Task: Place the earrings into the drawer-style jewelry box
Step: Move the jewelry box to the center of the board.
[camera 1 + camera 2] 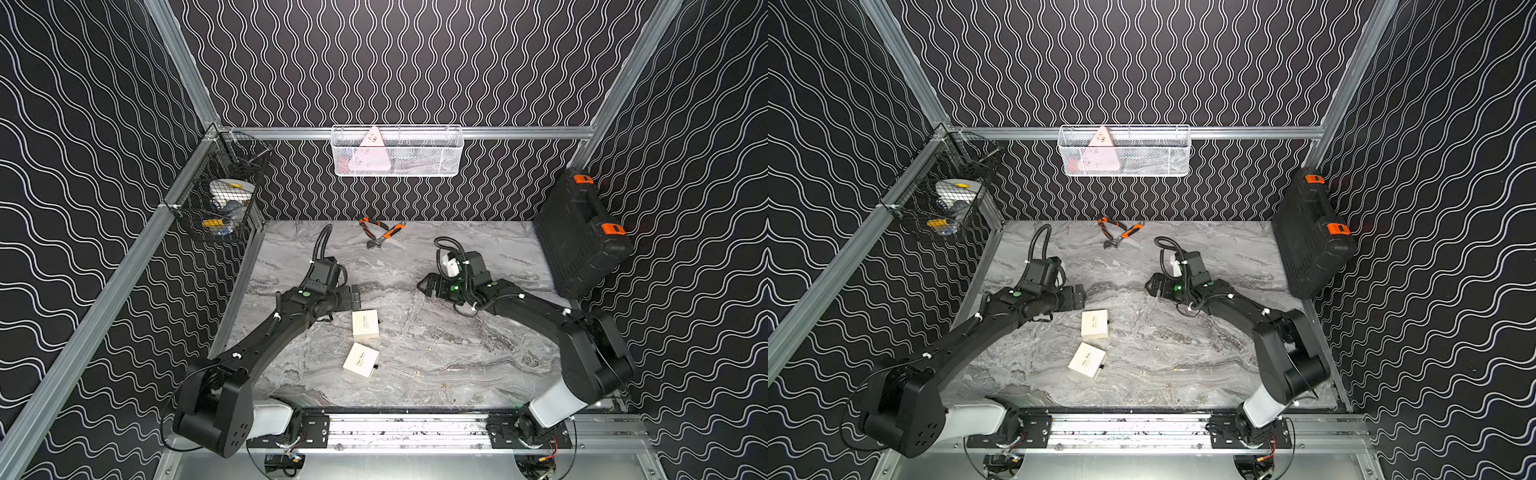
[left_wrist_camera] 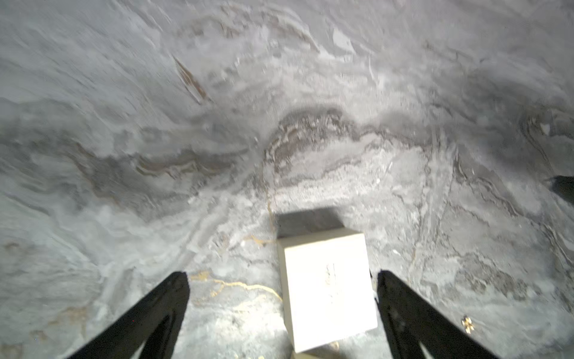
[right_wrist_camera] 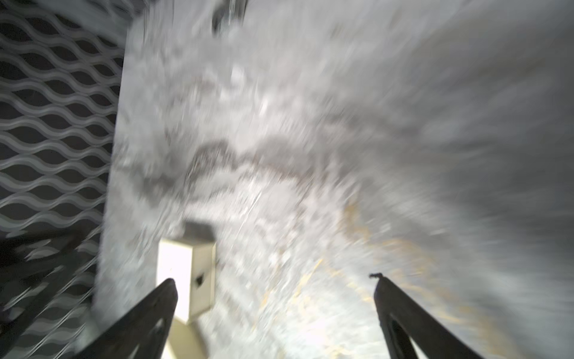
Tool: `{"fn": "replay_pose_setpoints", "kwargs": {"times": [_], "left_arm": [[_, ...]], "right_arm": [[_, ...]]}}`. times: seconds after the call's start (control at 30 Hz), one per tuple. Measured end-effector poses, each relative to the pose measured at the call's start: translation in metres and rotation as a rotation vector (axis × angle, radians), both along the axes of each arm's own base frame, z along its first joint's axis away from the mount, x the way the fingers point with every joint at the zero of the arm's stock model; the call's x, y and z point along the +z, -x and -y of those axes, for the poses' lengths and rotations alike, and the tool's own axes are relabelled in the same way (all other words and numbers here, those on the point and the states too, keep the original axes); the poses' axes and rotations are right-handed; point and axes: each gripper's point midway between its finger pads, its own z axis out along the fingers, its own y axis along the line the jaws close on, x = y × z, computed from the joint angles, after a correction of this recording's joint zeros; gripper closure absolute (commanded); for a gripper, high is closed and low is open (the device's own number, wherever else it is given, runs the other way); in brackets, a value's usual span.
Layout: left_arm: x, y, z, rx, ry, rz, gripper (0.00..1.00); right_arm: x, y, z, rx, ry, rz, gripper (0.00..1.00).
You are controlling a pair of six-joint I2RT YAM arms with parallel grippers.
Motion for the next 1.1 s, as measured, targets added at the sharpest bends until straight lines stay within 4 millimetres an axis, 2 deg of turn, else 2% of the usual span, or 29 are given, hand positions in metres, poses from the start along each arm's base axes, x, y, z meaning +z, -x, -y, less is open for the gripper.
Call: {"fn": "replay_pose_setpoints", "kwargs": {"times": [0.2,0.3,0.4,0.63,0.87,1.1], "left_arm": [[-0.027,0.034,0.015,-0.034,0.103,-0.155,0.01],[-0.034,0.055,0.022,-0.034,0.168,-0.197,0.01],[-0.043,0.064,0.035,-0.046,0.225,-0.234,0.01],[-0.056,0.057,0.067,-0.11,0.284,-0.256,0.01],[-0.052,0.038,0.089,-0.164,0.295,-0.219,0.01],[-0.05,0.034,0.082,-0.149,0.249,-0.185,0.01]], "right_arm": [[-0.016,0.039,-0.057,0.221,-0.149,-0.173,0.16],[-0.018,0.056,-0.075,0.298,-0.188,-0.213,0.24],[-0.026,0.07,-0.087,0.356,-0.21,-0.249,0.33],[-0.038,0.079,-0.086,0.375,-0.217,-0.275,0.4],[-0.045,0.077,-0.084,0.381,-0.197,-0.254,0.46],[-0.053,0.069,-0.081,0.368,-0.172,-0.238,0.48]]}}
